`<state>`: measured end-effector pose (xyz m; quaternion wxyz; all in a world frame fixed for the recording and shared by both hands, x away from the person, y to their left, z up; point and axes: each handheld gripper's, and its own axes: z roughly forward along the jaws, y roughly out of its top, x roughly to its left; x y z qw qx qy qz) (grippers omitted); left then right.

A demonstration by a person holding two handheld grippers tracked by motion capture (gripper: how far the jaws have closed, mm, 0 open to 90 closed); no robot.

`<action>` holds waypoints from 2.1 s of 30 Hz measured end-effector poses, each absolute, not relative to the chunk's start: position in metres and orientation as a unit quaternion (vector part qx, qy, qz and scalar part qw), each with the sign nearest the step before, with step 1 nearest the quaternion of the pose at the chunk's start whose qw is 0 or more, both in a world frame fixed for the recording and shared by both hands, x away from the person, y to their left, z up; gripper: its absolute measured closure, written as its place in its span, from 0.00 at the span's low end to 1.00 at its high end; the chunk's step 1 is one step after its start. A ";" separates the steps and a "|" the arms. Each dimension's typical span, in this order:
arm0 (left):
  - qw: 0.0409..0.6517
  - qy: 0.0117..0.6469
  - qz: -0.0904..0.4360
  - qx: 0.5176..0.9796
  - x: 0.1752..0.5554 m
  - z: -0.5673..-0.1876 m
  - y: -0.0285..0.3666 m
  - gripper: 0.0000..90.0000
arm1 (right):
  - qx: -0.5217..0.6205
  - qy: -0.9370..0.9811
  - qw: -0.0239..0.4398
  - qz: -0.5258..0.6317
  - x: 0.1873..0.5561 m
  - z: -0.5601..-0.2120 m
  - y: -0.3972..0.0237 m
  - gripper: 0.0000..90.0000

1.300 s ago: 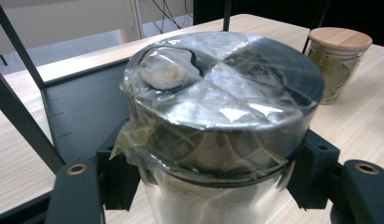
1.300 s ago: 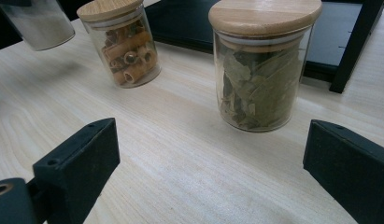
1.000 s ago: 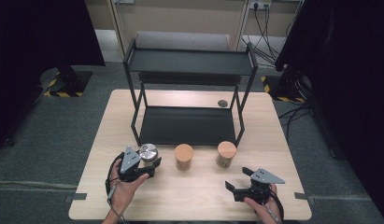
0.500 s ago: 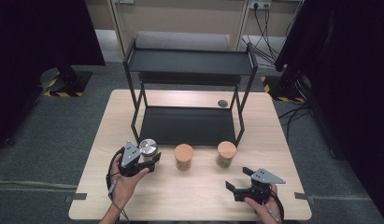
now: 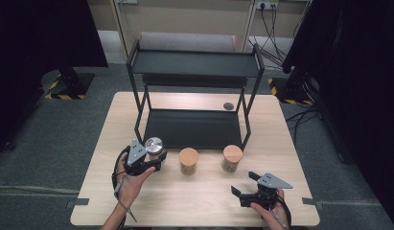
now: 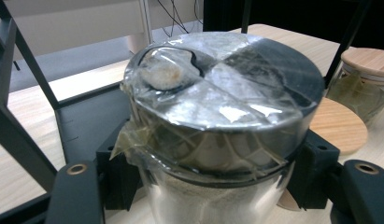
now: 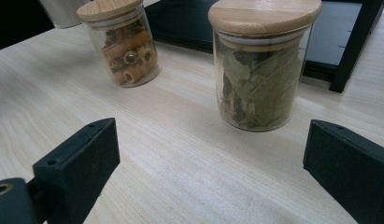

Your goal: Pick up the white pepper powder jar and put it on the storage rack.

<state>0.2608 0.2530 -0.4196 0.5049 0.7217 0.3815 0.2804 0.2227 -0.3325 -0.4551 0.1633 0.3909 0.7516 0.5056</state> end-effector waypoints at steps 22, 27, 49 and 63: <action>0.509 0.392 0.283 0.712 0.284 -0.417 0.245 0.34 | 0.391 0.751 0.164 0.506 0.222 -0.455 -0.334 0.05; 0.507 0.395 0.281 0.713 0.290 -0.418 0.243 0.35 | 0.391 0.751 0.164 0.506 0.223 -0.455 -0.334 0.05; 0.504 0.396 0.285 0.713 0.308 -0.415 0.233 0.34 | 0.391 0.752 0.163 0.505 0.223 -0.456 -0.334 0.05; 0.506 0.393 0.286 0.712 0.314 -0.411 0.228 0.35 | 0.391 0.751 0.164 0.506 0.222 -0.455 -0.335 0.05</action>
